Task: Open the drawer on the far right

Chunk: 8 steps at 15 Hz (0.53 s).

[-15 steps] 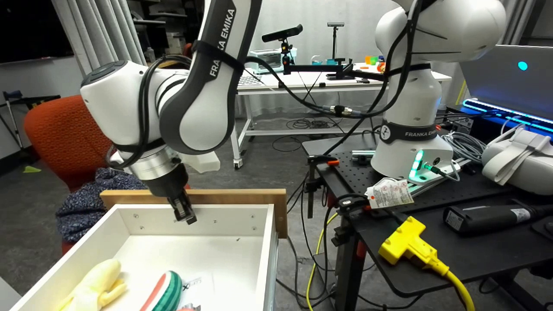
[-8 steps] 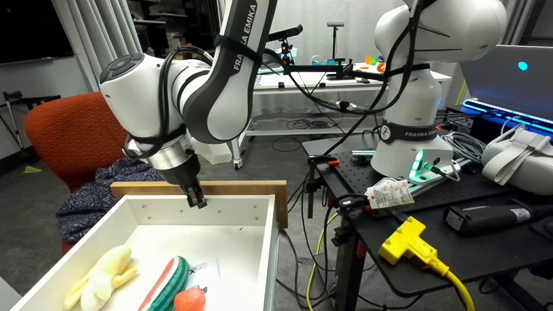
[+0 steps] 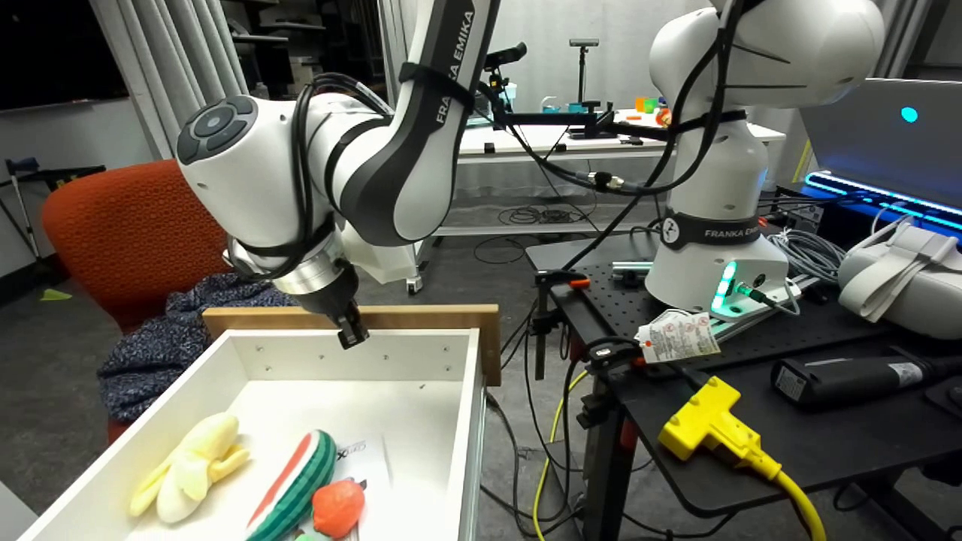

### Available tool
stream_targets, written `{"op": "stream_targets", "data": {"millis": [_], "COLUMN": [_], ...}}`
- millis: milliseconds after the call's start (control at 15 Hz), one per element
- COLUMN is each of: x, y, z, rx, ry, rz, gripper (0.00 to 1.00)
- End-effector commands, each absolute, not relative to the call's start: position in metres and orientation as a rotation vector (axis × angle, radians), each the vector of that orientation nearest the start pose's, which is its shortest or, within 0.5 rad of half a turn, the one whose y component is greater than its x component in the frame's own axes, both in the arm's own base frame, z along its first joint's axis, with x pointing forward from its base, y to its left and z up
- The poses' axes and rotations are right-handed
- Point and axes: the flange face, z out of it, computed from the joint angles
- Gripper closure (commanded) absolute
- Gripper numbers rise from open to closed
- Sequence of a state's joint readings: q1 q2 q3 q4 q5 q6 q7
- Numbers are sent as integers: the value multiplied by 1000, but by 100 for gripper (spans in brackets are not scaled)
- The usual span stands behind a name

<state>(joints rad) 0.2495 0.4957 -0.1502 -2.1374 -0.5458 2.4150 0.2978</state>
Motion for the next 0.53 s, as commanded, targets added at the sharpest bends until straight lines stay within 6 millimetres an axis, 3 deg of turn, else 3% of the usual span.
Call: {"op": "stream_targets", "data": {"millis": [0, 467], "x": [535, 540], "y": [44, 51], "z": [171, 168], "rx": [-3605, -3569], "ry": [-469, -476], "rz": [267, -45], "gripper": [100, 100]}}
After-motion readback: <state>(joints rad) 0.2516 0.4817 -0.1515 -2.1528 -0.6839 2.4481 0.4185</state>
